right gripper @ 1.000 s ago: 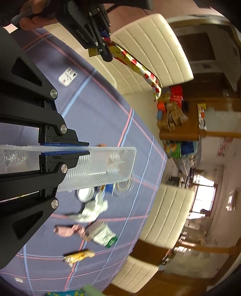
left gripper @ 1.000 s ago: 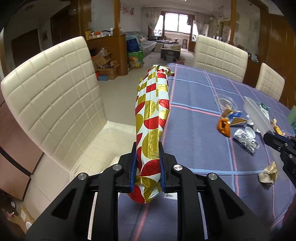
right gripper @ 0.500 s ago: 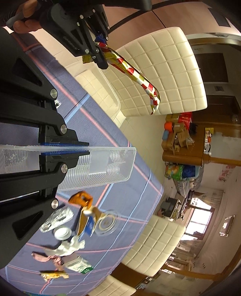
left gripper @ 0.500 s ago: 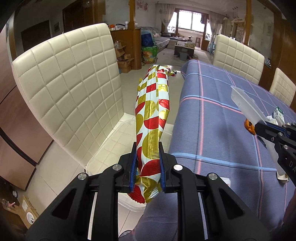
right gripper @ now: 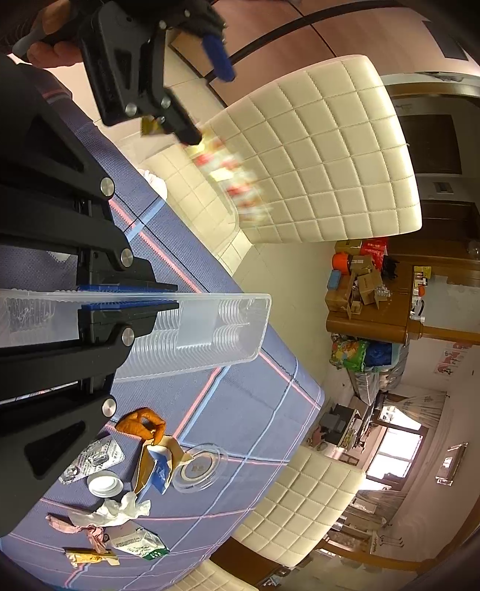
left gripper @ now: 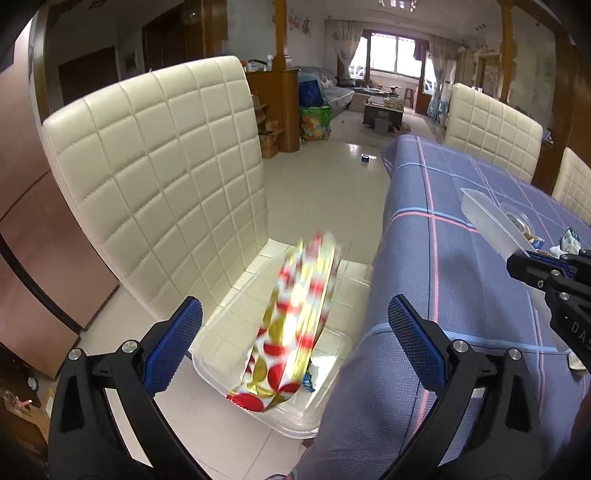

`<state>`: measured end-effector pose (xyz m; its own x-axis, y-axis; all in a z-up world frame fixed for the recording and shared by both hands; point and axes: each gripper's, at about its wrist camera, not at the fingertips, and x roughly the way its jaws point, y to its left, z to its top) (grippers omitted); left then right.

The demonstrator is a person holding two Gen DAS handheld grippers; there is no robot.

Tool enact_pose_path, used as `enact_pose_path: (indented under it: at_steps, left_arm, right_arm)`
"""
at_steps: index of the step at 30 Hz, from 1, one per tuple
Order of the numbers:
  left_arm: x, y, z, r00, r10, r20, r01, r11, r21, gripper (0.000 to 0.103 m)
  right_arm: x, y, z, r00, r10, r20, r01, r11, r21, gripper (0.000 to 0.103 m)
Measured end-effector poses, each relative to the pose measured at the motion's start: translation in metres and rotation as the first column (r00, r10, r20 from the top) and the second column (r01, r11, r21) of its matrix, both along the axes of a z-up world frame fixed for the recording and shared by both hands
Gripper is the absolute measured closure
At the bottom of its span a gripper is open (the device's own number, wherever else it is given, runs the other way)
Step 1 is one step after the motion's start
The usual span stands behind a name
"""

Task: Collect trash
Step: 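Carry the striped wrapper to the bin and open the left tool, then lower the clear plastic tray into the bin and open the right tool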

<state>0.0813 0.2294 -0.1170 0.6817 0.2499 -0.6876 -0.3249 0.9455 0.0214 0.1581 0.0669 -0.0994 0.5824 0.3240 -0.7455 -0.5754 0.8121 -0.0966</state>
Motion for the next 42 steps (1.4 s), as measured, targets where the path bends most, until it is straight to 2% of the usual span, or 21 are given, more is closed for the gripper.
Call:
enact_pose_path:
  at_steps: [5,13,22,27,31,42]
  left_arm:
    - [0.001,0.010,-0.003,1.000,0.014,-0.016,-0.015,0.999,-0.034,0.004]
    - [-0.010,0.019,0.000,0.999,0.044,-0.001,-0.044,0.999,0.000,0.004]
    - [-0.022,0.039,-0.001,0.995,0.096,-0.003,-0.096,0.995,0.003,0.004]
    - [-0.026,0.052,-0.003,0.993,0.119,-0.004,-0.119,0.993,-0.001,0.004]
    - [-0.028,0.058,-0.006,0.990,0.139,-0.009,-0.139,0.990,-0.009,0.004]
    - [-0.032,0.069,-0.011,0.987,0.160,-0.015,-0.160,0.987,-0.021,0.004]
  right_arm:
    - [0.000,0.005,0.000,1.000,0.011,-0.002,-0.011,1.000,-0.005,0.099]
    - [-0.004,0.027,-0.002,0.998,0.067,0.001,-0.067,0.998,-0.007,0.099]
    - [-0.004,0.063,-0.005,0.989,0.147,0.016,-0.147,0.989,-0.003,0.099]
    - [0.004,0.078,-0.007,0.985,0.172,-0.012,-0.172,0.985,0.021,0.099]
    - [0.002,0.088,-0.002,0.981,0.186,0.060,-0.186,0.982,-0.010,0.099]
    - [0.008,0.092,-0.007,0.988,0.127,0.083,-0.123,0.991,-0.052,0.098]
